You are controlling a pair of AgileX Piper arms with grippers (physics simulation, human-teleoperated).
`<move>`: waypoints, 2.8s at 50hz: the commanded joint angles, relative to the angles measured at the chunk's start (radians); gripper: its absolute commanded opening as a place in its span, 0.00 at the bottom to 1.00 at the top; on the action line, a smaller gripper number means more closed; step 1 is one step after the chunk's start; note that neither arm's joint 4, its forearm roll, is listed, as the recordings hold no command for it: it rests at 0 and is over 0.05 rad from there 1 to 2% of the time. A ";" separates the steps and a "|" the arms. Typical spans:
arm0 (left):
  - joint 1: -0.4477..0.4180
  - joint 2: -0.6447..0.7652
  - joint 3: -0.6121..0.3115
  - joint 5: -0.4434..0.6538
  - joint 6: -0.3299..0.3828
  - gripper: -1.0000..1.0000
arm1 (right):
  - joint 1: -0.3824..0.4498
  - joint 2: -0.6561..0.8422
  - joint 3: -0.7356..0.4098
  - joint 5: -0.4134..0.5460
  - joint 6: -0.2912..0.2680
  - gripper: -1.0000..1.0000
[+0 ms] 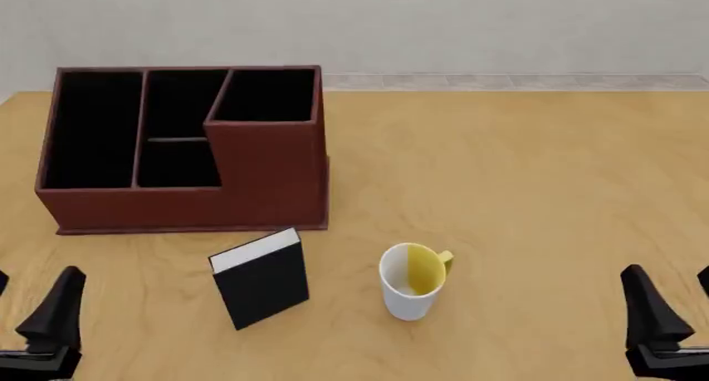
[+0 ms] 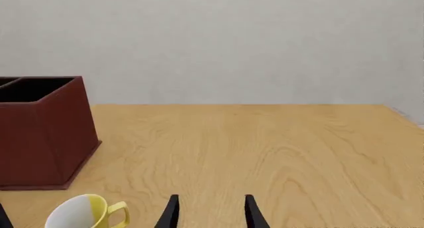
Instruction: Pick up the book and place it in the right compartment of the caddy.
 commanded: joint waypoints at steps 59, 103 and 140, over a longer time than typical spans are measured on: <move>-0.395 0.299 -0.218 0.327 0.170 1.00 | 0.258 -0.020 -0.068 0.068 -0.038 1.00; -0.466 0.864 -0.314 0.037 0.230 1.00 | 0.263 -0.020 -0.071 0.066 -0.040 1.00; -0.485 1.133 -0.337 -0.160 0.221 1.00 | 0.237 -0.021 -0.086 0.077 -0.043 1.00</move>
